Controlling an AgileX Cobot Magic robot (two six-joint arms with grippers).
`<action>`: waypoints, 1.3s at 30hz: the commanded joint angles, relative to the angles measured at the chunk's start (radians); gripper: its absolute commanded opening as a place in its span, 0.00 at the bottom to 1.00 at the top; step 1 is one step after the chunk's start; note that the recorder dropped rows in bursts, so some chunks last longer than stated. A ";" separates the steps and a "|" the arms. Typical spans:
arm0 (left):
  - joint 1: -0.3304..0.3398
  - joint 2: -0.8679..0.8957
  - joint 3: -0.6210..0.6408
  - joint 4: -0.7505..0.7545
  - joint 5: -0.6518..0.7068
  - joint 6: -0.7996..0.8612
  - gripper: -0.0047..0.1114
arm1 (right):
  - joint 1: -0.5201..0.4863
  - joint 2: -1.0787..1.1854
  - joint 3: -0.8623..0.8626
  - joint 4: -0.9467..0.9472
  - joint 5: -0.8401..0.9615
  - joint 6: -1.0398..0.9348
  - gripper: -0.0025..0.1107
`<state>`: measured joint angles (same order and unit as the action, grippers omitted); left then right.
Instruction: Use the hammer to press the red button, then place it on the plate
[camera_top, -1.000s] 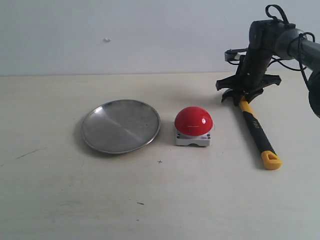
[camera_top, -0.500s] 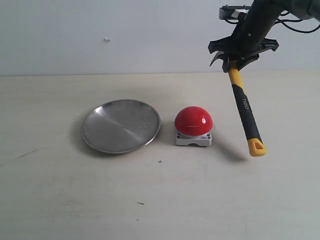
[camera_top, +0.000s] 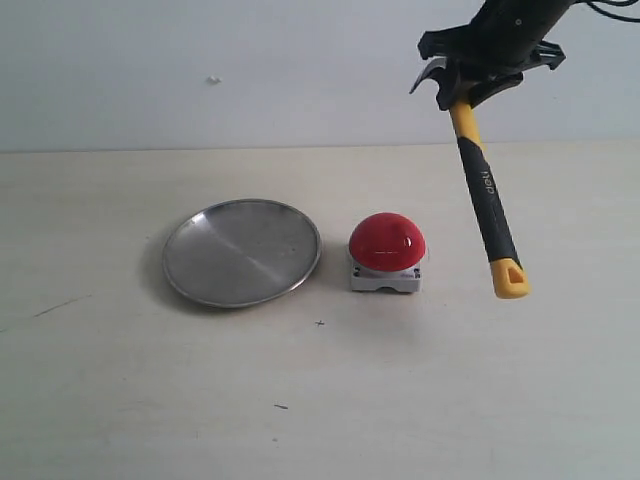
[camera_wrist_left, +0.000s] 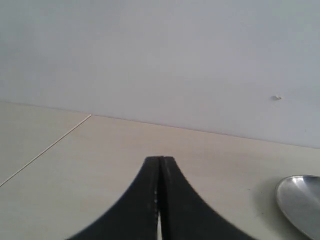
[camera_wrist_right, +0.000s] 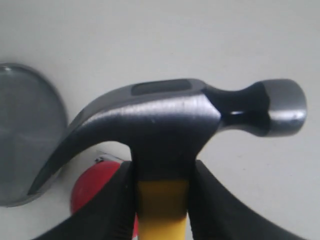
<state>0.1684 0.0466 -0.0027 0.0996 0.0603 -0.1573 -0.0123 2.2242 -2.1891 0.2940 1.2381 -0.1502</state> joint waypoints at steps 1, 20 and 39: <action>-0.001 -0.004 0.003 0.002 -0.003 -0.004 0.04 | -0.002 -0.102 0.102 0.154 -0.017 -0.072 0.02; -0.001 -0.004 0.003 0.002 -0.003 -0.004 0.04 | 0.019 -0.430 0.859 1.208 -0.265 -0.830 0.02; -0.001 -0.004 0.003 0.002 -0.003 -0.004 0.04 | 0.269 -0.426 1.044 1.450 -0.446 -1.077 0.02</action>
<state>0.1684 0.0466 -0.0027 0.0996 0.0603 -0.1573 0.2376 1.8148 -1.1413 1.6869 0.7957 -1.2170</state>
